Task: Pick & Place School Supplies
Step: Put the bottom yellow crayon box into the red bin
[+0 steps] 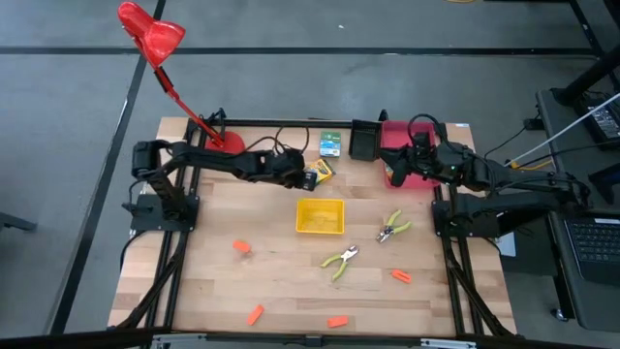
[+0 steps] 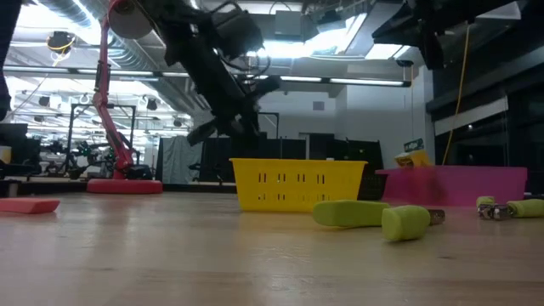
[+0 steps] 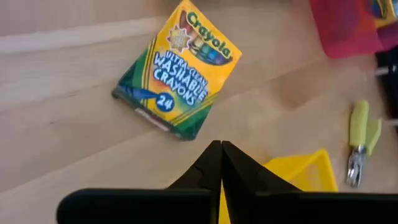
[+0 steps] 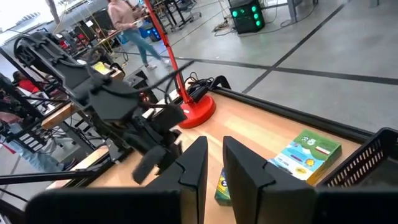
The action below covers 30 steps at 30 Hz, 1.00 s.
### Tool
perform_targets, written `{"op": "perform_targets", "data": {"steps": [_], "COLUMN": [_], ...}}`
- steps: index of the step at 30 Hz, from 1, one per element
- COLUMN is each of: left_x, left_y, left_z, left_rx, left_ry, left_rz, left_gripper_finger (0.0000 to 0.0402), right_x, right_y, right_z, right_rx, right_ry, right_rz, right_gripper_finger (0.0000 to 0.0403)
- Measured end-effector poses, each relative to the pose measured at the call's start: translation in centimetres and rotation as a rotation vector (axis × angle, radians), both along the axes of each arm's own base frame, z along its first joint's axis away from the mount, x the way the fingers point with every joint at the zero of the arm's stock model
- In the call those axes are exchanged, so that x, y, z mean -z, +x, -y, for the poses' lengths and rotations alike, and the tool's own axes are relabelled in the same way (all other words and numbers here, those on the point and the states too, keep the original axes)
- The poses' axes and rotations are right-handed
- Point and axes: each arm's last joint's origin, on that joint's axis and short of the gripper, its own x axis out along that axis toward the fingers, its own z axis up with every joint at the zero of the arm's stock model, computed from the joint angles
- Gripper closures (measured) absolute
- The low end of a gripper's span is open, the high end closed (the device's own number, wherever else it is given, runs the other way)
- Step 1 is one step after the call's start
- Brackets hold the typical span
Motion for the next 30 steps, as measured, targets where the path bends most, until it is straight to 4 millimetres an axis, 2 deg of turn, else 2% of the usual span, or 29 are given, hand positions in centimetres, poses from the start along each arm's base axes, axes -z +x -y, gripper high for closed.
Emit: {"op": "perform_targets", "data": {"steps": [11, 23, 30], "left_x": [2.6, 2.9, 4.5], "left_y": [0.9, 0.6, 0.8], "left_z": [-1.5, -2.6, -2.5], "left_rx": [-0.073, -0.103, -0.094], "left_ry": [-0.04, -0.024, -0.039], "left_rz": [-0.001, -0.022, -0.07], "left_gripper_finger": [0.0399, 0.04, 0.04], "right_x": [-0.1, -0.3, -0.3], "right_y": [-0.1, -0.3, -0.3], "right_z": [0.0, -0.1, -0.1], "right_rx": [-0.001, -0.01, -0.011], "right_ry": [-0.005, -0.008, -0.007], "right_rz": [0.002, 0.014, 0.015], "right_gripper_finger": [0.0349, 0.0349, 0.0349]}}
